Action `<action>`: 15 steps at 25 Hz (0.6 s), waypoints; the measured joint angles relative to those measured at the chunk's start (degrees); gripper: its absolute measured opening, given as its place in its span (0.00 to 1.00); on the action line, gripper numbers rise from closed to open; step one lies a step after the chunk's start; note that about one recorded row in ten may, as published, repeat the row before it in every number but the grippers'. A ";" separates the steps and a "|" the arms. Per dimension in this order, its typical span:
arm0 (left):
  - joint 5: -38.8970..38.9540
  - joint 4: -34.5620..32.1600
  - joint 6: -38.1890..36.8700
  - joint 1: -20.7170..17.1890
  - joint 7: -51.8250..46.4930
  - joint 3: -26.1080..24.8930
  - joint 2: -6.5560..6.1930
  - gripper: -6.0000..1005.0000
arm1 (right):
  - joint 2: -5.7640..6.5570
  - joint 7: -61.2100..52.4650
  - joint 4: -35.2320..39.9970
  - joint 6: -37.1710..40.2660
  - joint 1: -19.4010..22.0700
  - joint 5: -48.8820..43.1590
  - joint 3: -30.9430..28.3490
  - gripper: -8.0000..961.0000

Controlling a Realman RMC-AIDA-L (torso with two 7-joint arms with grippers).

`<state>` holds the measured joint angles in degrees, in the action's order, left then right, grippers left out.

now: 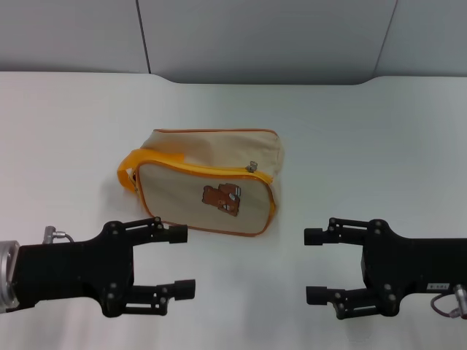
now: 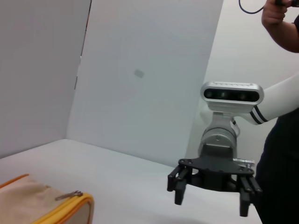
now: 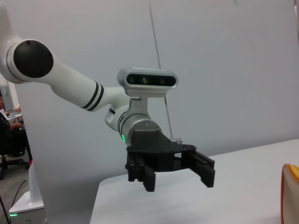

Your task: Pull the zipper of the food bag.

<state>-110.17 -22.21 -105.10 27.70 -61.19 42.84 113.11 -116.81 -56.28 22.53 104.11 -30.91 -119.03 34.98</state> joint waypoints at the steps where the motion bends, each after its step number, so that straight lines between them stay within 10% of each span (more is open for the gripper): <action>1: 0.00 0.00 0.00 0.00 0.00 0.00 0.00 0.82 | 0.00 0.02 0.00 -0.04 -0.01 0.04 0.00 0.84; 15: -0.14 -0.03 -0.45 -0.63 0.36 1.28 -0.06 0.82 | -0.26 0.73 -0.21 -0.21 -0.61 0.26 0.00 0.83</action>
